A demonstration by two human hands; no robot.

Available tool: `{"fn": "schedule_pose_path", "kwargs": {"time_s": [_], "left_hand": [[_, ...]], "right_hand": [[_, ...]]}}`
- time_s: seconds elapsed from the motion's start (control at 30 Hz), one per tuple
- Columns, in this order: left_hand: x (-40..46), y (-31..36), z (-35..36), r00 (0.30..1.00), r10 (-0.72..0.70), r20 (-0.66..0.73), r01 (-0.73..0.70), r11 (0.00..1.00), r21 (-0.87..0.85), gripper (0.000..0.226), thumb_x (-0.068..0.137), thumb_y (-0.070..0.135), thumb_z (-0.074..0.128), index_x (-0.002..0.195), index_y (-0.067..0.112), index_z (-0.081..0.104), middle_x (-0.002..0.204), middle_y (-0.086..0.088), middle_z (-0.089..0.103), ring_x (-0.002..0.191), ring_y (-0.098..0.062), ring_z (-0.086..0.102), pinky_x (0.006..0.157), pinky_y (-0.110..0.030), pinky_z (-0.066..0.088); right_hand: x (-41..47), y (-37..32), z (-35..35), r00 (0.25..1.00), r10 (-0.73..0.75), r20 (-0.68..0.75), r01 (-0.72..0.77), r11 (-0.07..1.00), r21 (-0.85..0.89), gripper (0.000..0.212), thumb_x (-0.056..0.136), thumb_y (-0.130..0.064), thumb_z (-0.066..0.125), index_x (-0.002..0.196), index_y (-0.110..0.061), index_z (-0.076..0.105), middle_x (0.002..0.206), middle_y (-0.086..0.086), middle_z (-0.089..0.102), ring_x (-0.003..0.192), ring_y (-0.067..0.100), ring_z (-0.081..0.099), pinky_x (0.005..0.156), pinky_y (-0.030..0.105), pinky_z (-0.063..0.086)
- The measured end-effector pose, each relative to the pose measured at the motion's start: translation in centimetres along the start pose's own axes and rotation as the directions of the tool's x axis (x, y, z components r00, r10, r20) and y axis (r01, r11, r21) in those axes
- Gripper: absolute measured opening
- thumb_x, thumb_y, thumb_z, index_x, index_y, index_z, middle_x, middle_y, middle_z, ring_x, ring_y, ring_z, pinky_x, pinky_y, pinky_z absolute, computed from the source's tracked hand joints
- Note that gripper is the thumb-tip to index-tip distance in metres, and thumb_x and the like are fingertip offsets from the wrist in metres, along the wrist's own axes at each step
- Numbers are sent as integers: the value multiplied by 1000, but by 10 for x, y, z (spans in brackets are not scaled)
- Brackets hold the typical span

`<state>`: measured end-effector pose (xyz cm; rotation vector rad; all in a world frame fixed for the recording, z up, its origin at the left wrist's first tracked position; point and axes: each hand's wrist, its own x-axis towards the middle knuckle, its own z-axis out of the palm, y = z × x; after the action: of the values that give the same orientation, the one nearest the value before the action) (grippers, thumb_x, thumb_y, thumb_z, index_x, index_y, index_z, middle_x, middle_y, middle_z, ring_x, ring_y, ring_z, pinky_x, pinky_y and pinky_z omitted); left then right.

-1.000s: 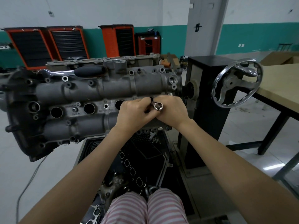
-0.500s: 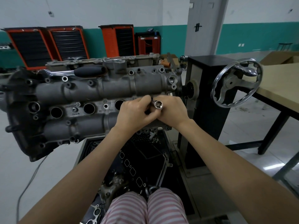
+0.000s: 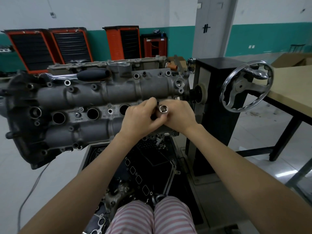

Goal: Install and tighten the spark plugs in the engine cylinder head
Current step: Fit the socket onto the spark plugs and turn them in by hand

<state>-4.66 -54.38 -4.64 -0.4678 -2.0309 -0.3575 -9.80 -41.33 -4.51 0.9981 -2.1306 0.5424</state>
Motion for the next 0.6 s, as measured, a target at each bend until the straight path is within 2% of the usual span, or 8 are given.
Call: {"fn": "schedule_pose_path", "kwargs": {"time_s": [0.13,0.27,0.37,0.5,0.6], "left_hand": [[0,-5,3,999,38,-23,-37,999,30,39,83,29,54,54,4,47,44,-8,47,36,-26,46,38,-24,32],[-1,-2,0,1000,20,-12,-20,1000,-22,33,83,26,49,61,2,45,48,-7,47,37,-26,44,43,-22,26],[-1,1,-2,1000,22,10,-22,1000,-22,29,81,26,46,65,2,44,51,-6,46,38,-26,42,43,-21,24],[0,-1,0,1000,-3,-1,3,1000,-14,34,81,30,50,63,2,46,48,-4,46,38,-24,43,40,-23,29],[0,-5,4,1000,1,-23,-1,1000,18,42,83,33,54,55,2,51,46,-7,51,38,-25,49,39,-26,35]], "right_hand": [[-1,0,0,999,-9,-51,11,999,38,20,73,-24,51,57,-13,55,56,0,58,52,22,55,45,24,28],[0,0,2,1000,30,-10,-30,999,-10,18,74,-21,61,64,-12,50,58,2,58,53,26,56,47,25,28],[0,0,2,999,36,18,-35,999,-24,20,75,-22,62,69,-13,45,59,2,57,53,27,54,47,26,27],[0,0,0,1000,-6,17,6,1000,8,11,73,-16,61,65,-9,57,62,1,60,57,25,57,44,30,38],[-1,-1,-1,999,-6,-47,8,999,46,12,67,-12,64,58,-11,56,56,0,59,51,23,56,43,24,33]]}}
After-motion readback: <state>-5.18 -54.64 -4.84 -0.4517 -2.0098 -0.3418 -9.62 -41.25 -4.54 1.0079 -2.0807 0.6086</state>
